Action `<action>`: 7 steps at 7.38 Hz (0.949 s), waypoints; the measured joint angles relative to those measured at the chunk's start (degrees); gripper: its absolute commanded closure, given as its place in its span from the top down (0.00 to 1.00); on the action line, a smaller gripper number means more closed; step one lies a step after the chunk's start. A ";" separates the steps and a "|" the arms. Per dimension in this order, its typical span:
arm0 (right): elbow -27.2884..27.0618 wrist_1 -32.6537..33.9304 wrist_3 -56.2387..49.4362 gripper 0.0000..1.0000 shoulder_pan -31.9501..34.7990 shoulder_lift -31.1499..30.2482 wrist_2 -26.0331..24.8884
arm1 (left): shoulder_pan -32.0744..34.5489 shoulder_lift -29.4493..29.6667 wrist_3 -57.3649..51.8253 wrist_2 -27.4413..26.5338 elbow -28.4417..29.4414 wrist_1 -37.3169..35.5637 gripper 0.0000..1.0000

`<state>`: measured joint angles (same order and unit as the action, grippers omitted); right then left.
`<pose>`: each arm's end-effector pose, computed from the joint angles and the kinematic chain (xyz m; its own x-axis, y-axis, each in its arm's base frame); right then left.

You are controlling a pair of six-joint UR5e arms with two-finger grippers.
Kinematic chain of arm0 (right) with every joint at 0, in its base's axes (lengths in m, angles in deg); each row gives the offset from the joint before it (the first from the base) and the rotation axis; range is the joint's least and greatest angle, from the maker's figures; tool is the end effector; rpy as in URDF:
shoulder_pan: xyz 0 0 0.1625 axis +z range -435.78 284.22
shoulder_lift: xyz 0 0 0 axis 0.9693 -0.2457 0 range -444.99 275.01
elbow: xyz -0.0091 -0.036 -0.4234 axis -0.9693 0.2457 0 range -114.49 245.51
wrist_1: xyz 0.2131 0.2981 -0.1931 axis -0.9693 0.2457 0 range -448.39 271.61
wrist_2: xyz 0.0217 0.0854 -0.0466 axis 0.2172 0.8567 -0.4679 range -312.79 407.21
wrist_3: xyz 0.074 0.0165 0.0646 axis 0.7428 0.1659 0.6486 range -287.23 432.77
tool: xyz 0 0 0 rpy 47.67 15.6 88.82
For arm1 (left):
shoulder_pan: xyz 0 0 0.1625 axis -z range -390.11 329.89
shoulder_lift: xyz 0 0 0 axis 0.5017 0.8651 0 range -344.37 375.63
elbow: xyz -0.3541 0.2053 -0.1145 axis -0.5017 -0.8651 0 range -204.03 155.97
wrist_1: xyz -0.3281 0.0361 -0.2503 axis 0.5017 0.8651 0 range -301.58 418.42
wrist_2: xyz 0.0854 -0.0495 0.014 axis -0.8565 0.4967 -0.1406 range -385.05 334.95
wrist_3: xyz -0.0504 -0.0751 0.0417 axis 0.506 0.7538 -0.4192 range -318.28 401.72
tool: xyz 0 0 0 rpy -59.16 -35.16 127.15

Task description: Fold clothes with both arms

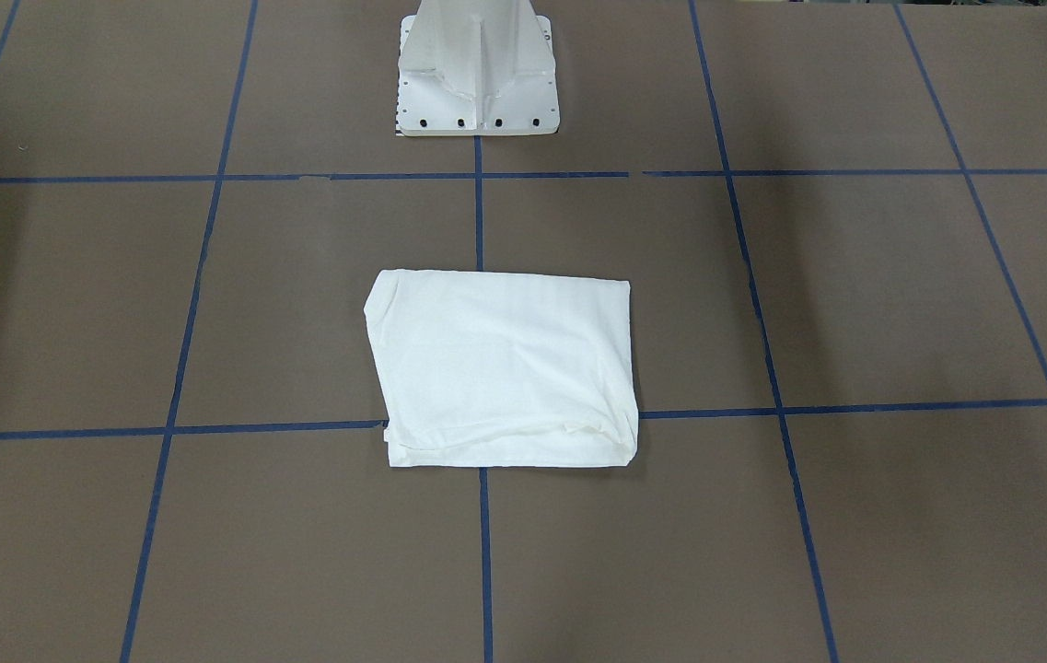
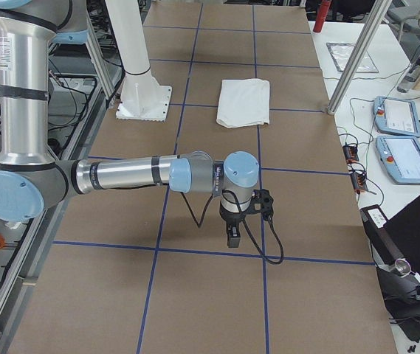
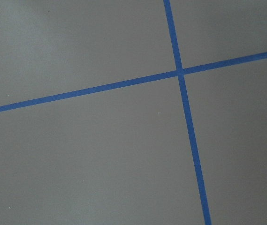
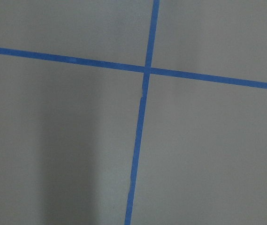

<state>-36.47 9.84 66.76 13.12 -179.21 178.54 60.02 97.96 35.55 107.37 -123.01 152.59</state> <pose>0.0588 -0.4575 0.6090 0.7447 -0.1134 0.6576 0.0976 0.9934 0.0608 -0.0673 -0.4415 0.6384 0.7343 0.1694 -0.6573 -0.0773 0.9829 0.1670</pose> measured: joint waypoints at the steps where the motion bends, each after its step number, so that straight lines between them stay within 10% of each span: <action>1: -0.01 0.02 0.03 1.00 0.00 -0.04 0.04 | -0.01 -0.12 0.22 1.98 -0.08 -0.18 1.00; 7: -0.04 0.03 -0.16 1.00 0.05 -0.50 -0.02 | 0.11 -1.97 0.76 2.95 -1.95 -0.81 1.00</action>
<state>-36.50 9.87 66.60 13.16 -179.71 178.52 60.13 95.99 36.31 110.31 -124.96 151.78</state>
